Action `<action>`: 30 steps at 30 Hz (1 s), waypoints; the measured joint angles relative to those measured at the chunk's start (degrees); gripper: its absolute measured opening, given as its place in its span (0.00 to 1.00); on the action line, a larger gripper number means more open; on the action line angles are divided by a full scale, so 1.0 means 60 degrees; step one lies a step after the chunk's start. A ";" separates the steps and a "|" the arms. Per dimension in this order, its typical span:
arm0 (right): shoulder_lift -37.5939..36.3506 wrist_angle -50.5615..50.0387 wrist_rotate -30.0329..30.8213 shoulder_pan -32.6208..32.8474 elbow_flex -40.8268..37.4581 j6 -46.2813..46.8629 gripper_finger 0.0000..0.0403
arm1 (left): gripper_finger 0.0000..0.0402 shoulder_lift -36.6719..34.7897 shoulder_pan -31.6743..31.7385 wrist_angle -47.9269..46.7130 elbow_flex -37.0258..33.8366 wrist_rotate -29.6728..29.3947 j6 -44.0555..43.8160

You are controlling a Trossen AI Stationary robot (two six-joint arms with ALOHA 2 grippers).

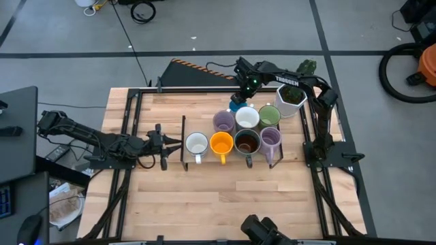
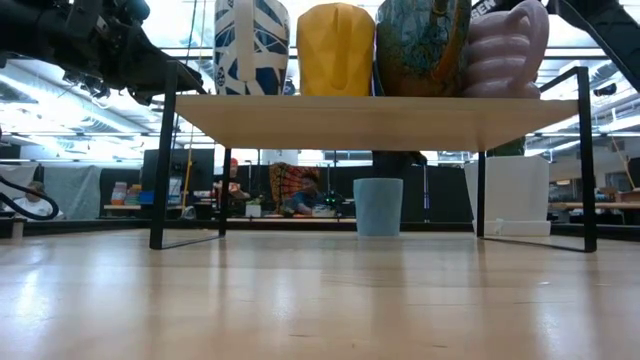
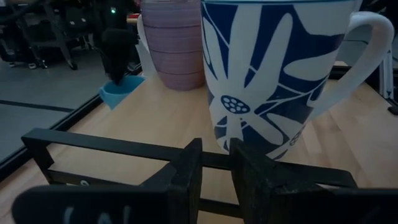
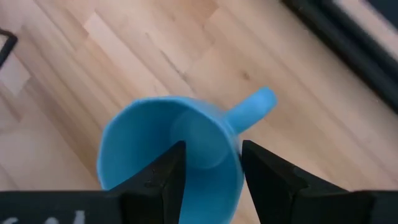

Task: Place coffee mugs
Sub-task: Put the blue mug on the shelf

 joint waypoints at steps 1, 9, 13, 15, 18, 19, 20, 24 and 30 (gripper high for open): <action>0.0035 -0.0066 -0.0026 0.0035 0.0000 -0.0001 0.40 | 0.22 0.0000 0.0000 0.0000 0.0000 -0.0042 0.0000; 0.0340 -0.0260 -0.0059 0.0232 -0.0007 -0.0066 0.40 | 0.22 0.0000 0.0000 0.0000 0.0004 -0.0092 -0.0056; 0.0336 -0.0189 -0.0043 0.0376 -0.0004 -0.0106 0.40 | 0.22 0.0000 0.0000 -0.0003 0.0004 -0.0088 -0.0062; 0.0336 -0.0190 0.0069 0.0462 -0.0007 -0.0246 0.40 | 0.22 0.0000 0.0000 -0.0004 0.0004 -0.0088 -0.0055; 0.0336 -0.0198 0.0420 0.0515 -0.0007 -0.0405 0.38 | 0.22 0.0000 0.0000 -0.0004 0.0004 -0.0088 -0.0055; 0.0336 -0.0200 0.0440 0.0515 -0.0007 -0.0409 0.37 | 0.22 0.0000 0.0000 -0.0004 0.0004 -0.0088 -0.0055; 0.0336 -0.0195 0.0426 0.0515 -0.0007 -0.0357 0.35 | 0.22 0.0000 0.0000 -0.0007 0.0004 -0.0088 -0.0055; 0.0336 -0.0055 0.0208 0.0504 -0.0007 -0.0240 0.27 | 0.22 0.0000 0.0000 -0.0007 0.0004 -0.0088 -0.0055; 0.0336 -0.0064 0.0037 0.0505 -0.0007 -0.0252 0.12 | 0.22 0.0000 0.0000 -0.0011 0.0004 -0.0085 -0.0055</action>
